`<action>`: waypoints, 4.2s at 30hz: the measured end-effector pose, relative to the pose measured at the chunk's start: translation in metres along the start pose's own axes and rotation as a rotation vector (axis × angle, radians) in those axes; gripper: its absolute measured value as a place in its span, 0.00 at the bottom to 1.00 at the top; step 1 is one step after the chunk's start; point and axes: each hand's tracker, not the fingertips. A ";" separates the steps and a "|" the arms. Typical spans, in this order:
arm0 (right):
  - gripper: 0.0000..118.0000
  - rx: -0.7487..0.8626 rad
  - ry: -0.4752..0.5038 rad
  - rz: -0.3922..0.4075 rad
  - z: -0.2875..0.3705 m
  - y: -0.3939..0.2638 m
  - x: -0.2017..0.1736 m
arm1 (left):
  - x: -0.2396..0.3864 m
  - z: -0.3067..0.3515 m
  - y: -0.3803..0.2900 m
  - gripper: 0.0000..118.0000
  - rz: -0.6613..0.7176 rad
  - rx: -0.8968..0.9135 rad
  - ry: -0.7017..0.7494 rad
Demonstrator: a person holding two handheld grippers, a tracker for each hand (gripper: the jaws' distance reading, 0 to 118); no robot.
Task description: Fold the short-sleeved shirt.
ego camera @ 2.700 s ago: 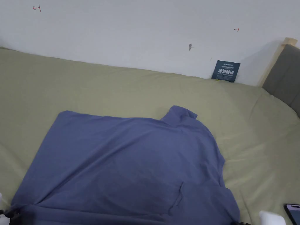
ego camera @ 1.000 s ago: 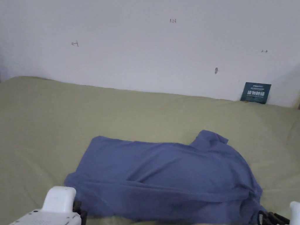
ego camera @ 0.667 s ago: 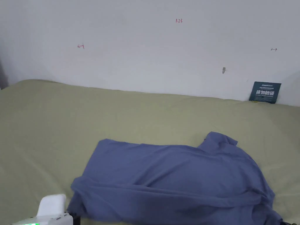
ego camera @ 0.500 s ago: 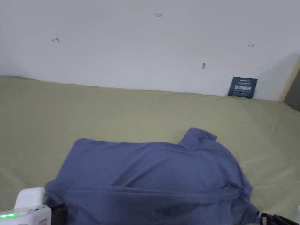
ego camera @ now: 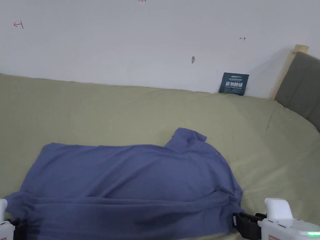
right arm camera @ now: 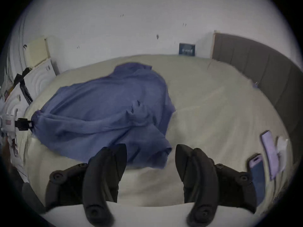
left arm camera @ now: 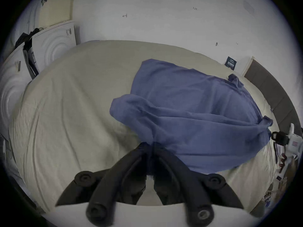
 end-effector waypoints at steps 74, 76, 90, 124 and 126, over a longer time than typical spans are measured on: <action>0.00 0.195 -0.045 0.097 0.177 -0.018 -0.186 | 0.148 0.165 -0.065 0.00 -0.201 0.179 -0.063; 0.00 0.186 -0.030 0.098 0.176 -0.017 -0.185 | 0.143 0.164 -0.062 0.00 -0.194 0.161 -0.070; 0.00 0.180 0.027 0.030 0.152 0.010 -0.128 | -0.006 -0.010 0.082 1.00 -0.018 -0.180 -0.085; 0.00 -0.284 0.058 0.094 0.003 0.150 -0.045 | -0.003 0.012 0.089 0.00 -0.096 -0.131 -0.131; 0.00 -0.244 0.094 0.121 0.018 0.155 -0.041 | -0.004 0.027 0.091 0.00 -0.123 -0.114 -0.129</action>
